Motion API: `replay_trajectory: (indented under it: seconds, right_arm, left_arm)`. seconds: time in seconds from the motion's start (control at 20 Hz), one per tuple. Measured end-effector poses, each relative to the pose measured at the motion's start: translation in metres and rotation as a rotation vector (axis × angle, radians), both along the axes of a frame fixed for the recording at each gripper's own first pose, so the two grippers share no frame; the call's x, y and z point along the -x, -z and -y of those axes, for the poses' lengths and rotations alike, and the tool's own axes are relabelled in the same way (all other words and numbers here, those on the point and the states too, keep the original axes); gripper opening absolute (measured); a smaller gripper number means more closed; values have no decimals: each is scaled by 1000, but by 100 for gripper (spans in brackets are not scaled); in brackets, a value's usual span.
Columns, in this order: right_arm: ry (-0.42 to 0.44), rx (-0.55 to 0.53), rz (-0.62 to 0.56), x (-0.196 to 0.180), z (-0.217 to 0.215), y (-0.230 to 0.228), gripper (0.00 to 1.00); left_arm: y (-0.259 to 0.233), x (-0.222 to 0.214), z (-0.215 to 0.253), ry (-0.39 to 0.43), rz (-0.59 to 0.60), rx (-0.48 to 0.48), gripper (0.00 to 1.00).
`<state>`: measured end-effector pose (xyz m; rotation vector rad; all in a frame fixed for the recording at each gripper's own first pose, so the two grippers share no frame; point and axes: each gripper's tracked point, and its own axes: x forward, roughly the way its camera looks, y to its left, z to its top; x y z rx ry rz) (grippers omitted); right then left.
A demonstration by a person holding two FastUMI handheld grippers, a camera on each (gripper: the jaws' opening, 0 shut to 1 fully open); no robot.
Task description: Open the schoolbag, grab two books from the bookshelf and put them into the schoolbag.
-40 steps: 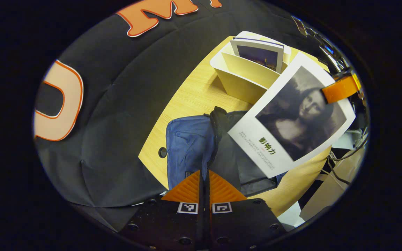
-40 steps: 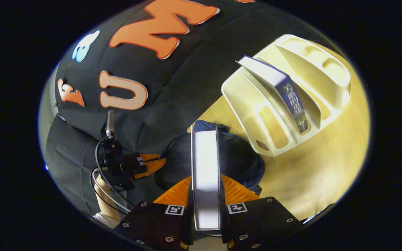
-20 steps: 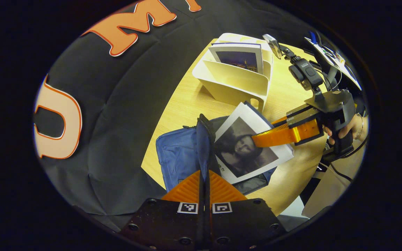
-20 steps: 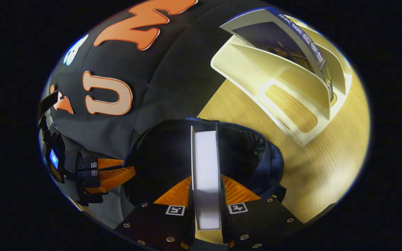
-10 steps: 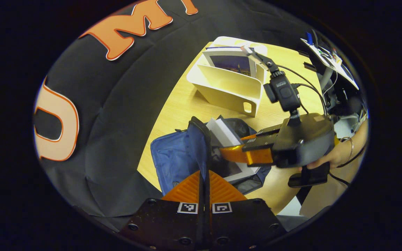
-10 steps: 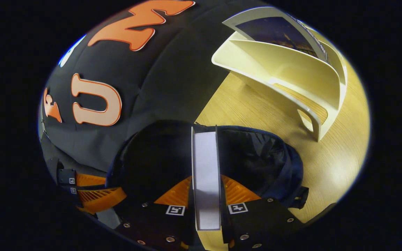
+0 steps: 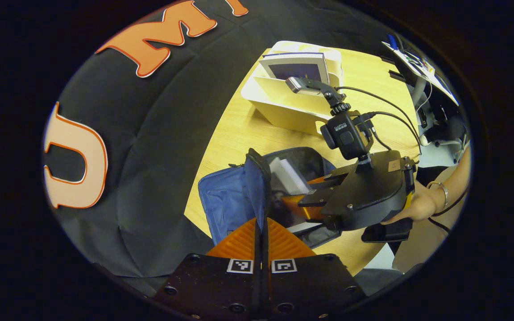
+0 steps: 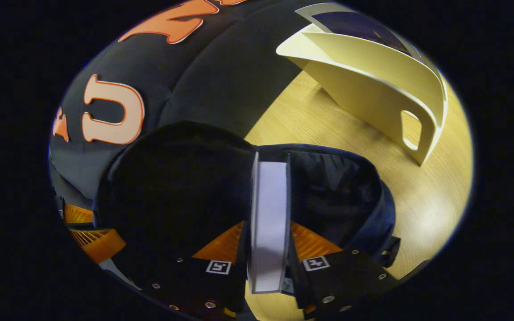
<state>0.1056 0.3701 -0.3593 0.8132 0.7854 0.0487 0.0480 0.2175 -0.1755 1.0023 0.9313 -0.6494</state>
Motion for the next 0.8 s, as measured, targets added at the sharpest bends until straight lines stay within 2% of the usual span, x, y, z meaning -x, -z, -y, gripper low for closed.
replay_trajectory:
  seconds: [0.05,0.15,0.2,0.25,0.45,0.6,0.8]
  right_arm:
    - [-17,-12,-31,5,-2,2,43]
    - [-38,-34,-83,17,1,-2,85]
    - [-31,-31,-93,21,8,-5,76]
    - [-15,-27,-90,22,16,-11,96]
    - [108,-49,-25,23,58,-38,97]
    - [191,-26,24,28,95,-54,97]
    - [186,22,59,51,132,-69,97]
  left_arm:
    - [1,1,-2,-8,-2,2,1]
    - [3,-1,-6,-18,1,9,1]
    - [4,-2,-7,-21,1,13,1]
    - [4,-2,-7,-24,4,18,1]
    - [14,-4,-8,-36,2,25,1]
    - [16,-1,-3,-26,-3,28,1]
    - [23,3,2,4,-10,13,1]
